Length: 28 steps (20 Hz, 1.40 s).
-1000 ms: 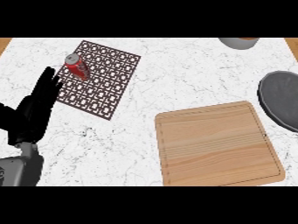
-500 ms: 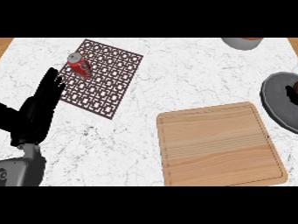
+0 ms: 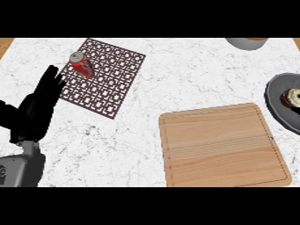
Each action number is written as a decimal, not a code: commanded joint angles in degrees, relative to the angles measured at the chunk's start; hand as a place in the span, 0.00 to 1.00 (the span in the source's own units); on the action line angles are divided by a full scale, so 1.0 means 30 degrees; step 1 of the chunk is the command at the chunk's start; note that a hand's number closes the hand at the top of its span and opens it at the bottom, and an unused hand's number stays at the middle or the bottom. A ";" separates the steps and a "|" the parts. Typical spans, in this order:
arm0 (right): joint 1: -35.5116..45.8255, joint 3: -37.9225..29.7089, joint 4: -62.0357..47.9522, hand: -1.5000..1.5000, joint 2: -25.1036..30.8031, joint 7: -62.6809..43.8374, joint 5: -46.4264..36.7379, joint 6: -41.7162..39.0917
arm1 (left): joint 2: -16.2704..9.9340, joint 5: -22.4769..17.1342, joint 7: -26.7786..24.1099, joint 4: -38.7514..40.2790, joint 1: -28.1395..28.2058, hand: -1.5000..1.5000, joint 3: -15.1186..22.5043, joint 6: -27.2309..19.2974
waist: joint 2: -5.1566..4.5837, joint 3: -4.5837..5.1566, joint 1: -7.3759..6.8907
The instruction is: Pick the cupcake from the cutting board and place it in the pan
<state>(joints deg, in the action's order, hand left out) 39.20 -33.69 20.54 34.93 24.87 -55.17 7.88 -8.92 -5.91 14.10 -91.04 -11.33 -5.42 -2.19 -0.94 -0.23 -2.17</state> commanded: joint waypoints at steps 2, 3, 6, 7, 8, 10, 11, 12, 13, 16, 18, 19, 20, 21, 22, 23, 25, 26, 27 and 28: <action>0.0224 -0.1462 -0.1158 0.00 0.0292 0.2664 0.1900 -0.0065 | -0.0130 0.0033 0.0424 -0.0176 -0.0300 0.50 -0.0386 -0.0400 | 0.0087 0.0003 0.0178; 0.0321 -0.2223 -0.1271 0.00 0.0837 0.3021 0.2736 -0.1025 | -0.0023 -0.0091 -0.0036 0.0053 0.0087 0.50 -0.0009 0.0204 | 0.0079 -0.0001 0.0231; 0.0637 -0.3652 -0.1501 0.00 0.1782 0.3606 0.4441 -0.2809 | 0.0235 0.0230 -0.0319 0.0192 0.0143 0.50 0.0025 -0.0216 | 0.0112 0.0006 0.0405; 0.0133 -0.4313 -0.1730 0.00 0.1733 0.4160 0.5128 -0.2888 | 0.0149 0.0082 -0.0043 -0.0247 0.0411 0.50 -0.0011 -0.0132 | 0.0124 -0.0008 0.0372; 0.0455 -0.4727 -0.2036 0.00 0.2287 0.3379 0.5547 -0.3676 | -0.0258 -0.0187 0.0466 -0.0960 0.0684 0.50 -0.0382 -0.0046 | 0.0164 -0.0005 0.0231; -0.0719 -0.5872 -0.2442 0.00 0.3498 0.4867 0.6815 -0.5891 | -0.0169 -0.0077 0.0067 -0.0367 0.0583 0.50 -0.0257 0.0084 | 0.0152 -0.0021 0.0631; -0.1035 -0.6169 -0.2732 0.00 0.3640 0.4758 0.7191 -0.6506 | -0.0249 -0.0191 -0.0092 -0.0465 0.0779 0.50 -0.0468 0.0125 | 0.0184 -0.0001 0.0597; -0.1245 -0.6448 -0.2865 0.00 0.4573 0.4919 0.7507 -0.7623 | -0.0204 -0.0038 -0.0536 0.0271 0.0621 0.50 -0.0548 0.0078 | 0.0136 0.0000 0.0700; -0.1082 -0.6559 -0.3160 0.00 0.5267 0.4538 0.7653 -0.8550 | -0.0575 -0.0504 -0.0059 0.0083 0.0218 0.50 -0.0951 0.0297 | 0.0096 -0.0014 0.0502; -0.3226 -0.7368 -0.3619 0.00 0.5518 0.6776 0.8683 -1.0566 | 0.0026 -0.0092 0.0244 -0.0461 0.0644 0.50 -0.0308 -0.0152 | 0.0154 -0.0027 0.0638; -0.3971 -0.7548 -0.3906 0.00 0.6442 0.7219 0.9056 -1.2923 | -0.0165 -0.0365 -0.0165 -0.0341 0.1101 0.50 -0.0528 0.0288 | 0.0171 -0.0020 0.0653; -0.4443 -0.7552 -0.3948 0.00 0.6387 0.7789 0.9175 -1.3623 | 0.0132 -0.0031 0.0156 -0.0697 0.0841 0.50 -0.0266 -0.0242 | 0.0184 -0.0032 0.0665; -0.4941 -0.7345 -0.3942 0.00 0.6499 0.8004 0.9103 -1.4318 | 0.0117 0.0280 -0.0601 -0.0638 0.1549 0.50 -0.0162 -0.0108 | 0.0196 -0.0023 0.0641; -0.5370 -0.7053 -0.3600 0.00 0.6547 0.8447 0.9004 -1.4536 | 0.0478 0.0505 -0.0338 0.0291 0.0729 0.50 0.0041 -0.0500 | 0.0190 -0.0007 0.0798; -0.5345 -0.7138 -0.3470 0.00 0.6376 0.8906 0.9160 -1.4595 | 0.0226 0.0103 0.0143 -0.0352 0.0383 0.50 -0.0135 -0.0298 | 0.0175 -0.0044 0.0678; -0.5672 -0.7030 -0.3301 0.00 0.6798 0.8837 0.9170 -1.4747 | -0.0149 -0.0221 0.0026 -0.0052 0.0472 0.50 -0.0538 0.0097 | 0.0173 -0.0033 0.0649; -0.6280 -0.7617 -0.3465 0.00 0.7361 0.8749 0.9850 -1.5010 | -0.0536 -0.0286 -0.0501 -0.0381 0.1092 0.50 -0.0856 0.0397 | 0.0191 -0.0059 0.0613; -0.6841 -0.7234 -0.3032 0.00 0.6795 0.9698 0.9659 -1.4715 | -0.0263 -0.0026 0.0212 -0.0894 0.1171 0.50 -0.0452 0.0032 | 0.0243 -0.0049 0.0635; -0.5686 -0.6847 -0.2966 0.00 0.6602 0.8312 0.9548 -1.4190 | 0.0464 0.0297 -0.0895 0.0608 0.0723 0.50 0.0084 0.0025 | 0.0170 -0.0013 0.0576; -0.6752 -0.7247 -0.3078 0.00 0.7247 0.8885 0.9939 -1.4718 | 0.0147 0.0286 -0.0163 -0.0780 0.1204 0.50 -0.0146 -0.0236 | 0.0224 -0.0040 0.0572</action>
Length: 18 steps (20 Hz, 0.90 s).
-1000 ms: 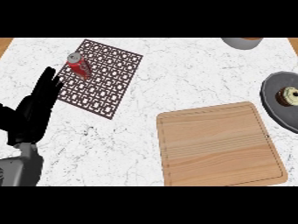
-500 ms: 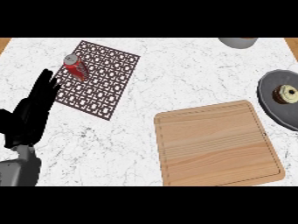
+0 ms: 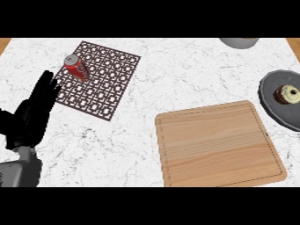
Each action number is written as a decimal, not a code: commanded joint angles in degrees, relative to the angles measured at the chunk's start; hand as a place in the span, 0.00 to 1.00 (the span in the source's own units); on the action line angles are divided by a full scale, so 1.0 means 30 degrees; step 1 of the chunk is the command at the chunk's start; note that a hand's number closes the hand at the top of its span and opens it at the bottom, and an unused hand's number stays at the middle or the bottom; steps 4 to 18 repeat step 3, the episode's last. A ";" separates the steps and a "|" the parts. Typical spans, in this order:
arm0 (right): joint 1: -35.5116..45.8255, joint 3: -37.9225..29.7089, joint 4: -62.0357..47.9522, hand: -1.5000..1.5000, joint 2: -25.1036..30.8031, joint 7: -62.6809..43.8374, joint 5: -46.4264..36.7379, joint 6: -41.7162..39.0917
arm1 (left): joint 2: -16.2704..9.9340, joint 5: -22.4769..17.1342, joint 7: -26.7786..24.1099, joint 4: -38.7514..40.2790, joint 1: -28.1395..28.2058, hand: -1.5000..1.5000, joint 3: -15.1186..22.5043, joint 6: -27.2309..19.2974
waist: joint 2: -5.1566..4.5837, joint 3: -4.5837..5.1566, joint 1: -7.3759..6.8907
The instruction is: Pick the cupcake from the cutting board and place it in the pan
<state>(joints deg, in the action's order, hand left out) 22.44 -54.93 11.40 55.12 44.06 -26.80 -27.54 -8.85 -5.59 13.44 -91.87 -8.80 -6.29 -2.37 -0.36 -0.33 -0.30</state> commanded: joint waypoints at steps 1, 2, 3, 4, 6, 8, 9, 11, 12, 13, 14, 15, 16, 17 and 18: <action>-0.1149 -0.0010 0.0206 0.00 0.0398 0.2798 0.0505 -0.3084 | 0.0398 0.0359 -0.0619 0.0677 0.0120 0.50 0.0050 -0.0380 | 0.0003 0.0006 0.0081; -0.1301 0.0327 0.0362 0.00 0.0025 0.2792 0.0429 -0.2941 | 0.0066 0.0003 0.0136 0.0051 -0.0324 0.50 -0.0093 -0.0174 | 0.0054 0.0028 0.0046; -0.1455 0.0238 0.0389 0.00 0.0252 0.2959 0.0543 -0.2833 | -0.0189 -0.0368 -0.0666 0.0595 0.0036 0.50 -0.0438 0.0446 | 0.0006 0.0006 -0.0001; -0.1455 0.0238 0.0389 0.00 0.0252 0.2959 0.0543 -0.2833 | -0.0189 -0.0368 -0.0666 0.0595 0.0036 0.50 -0.0438 0.0446 | 0.0006 0.0006 -0.0001; -0.1455 0.0238 0.0389 0.00 0.0252 0.2959 0.0543 -0.2833 | -0.0189 -0.0368 -0.0666 0.0595 0.0036 0.50 -0.0438 0.0446 | 0.0006 0.0006 -0.0001; -0.1455 0.0238 0.0389 0.00 0.0252 0.2959 0.0543 -0.2833 | -0.0189 -0.0368 -0.0666 0.0595 0.0036 0.50 -0.0438 0.0446 | 0.0006 0.0006 -0.0001; -0.1455 0.0238 0.0389 0.00 0.0252 0.2959 0.0543 -0.2833 | -0.0189 -0.0368 -0.0666 0.0595 0.0036 0.50 -0.0438 0.0446 | 0.0006 0.0006 -0.0001; -0.1455 0.0238 0.0389 0.00 0.0252 0.2959 0.0543 -0.2833 | -0.0189 -0.0368 -0.0666 0.0595 0.0036 0.50 -0.0438 0.0446 | 0.0006 0.0006 -0.0001; -0.1455 0.0238 0.0389 0.00 0.0252 0.2959 0.0543 -0.2833 | -0.0189 -0.0368 -0.0666 0.0595 0.0036 0.50 -0.0438 0.0446 | 0.0006 0.0006 -0.0001; -0.1455 0.0238 0.0389 0.00 0.0252 0.2959 0.0543 -0.2833 | -0.0189 -0.0368 -0.0666 0.0595 0.0036 0.50 -0.0438 0.0446 | 0.0006 0.0006 -0.0001; -0.1455 0.0238 0.0389 0.00 0.0252 0.2959 0.0543 -0.2833 | -0.0189 -0.0368 -0.0666 0.0595 0.0036 0.50 -0.0438 0.0446 | 0.0006 0.0006 -0.0001; -0.1455 0.0238 0.0389 0.00 0.0252 0.2959 0.0543 -0.2833 | -0.0189 -0.0368 -0.0666 0.0595 0.0036 0.50 -0.0438 0.0446 | 0.0006 0.0006 -0.0001; -0.1455 0.0238 0.0389 0.00 0.0252 0.2959 0.0543 -0.2833 | -0.0189 -0.0368 -0.0666 0.0595 0.0036 0.50 -0.0438 0.0446 | 0.0006 0.0006 -0.0001; -0.1455 0.0238 0.0389 0.00 0.0252 0.2959 0.0543 -0.2833 | -0.0189 -0.0368 -0.0666 0.0595 0.0036 0.50 -0.0438 0.0446 | 0.0006 0.0006 -0.0001; -0.1455 0.0238 0.0389 0.00 0.0252 0.2959 0.0543 -0.2833 | -0.0189 -0.0368 -0.0666 0.0595 0.0036 0.50 -0.0438 0.0446 | 0.0006 0.0006 -0.0001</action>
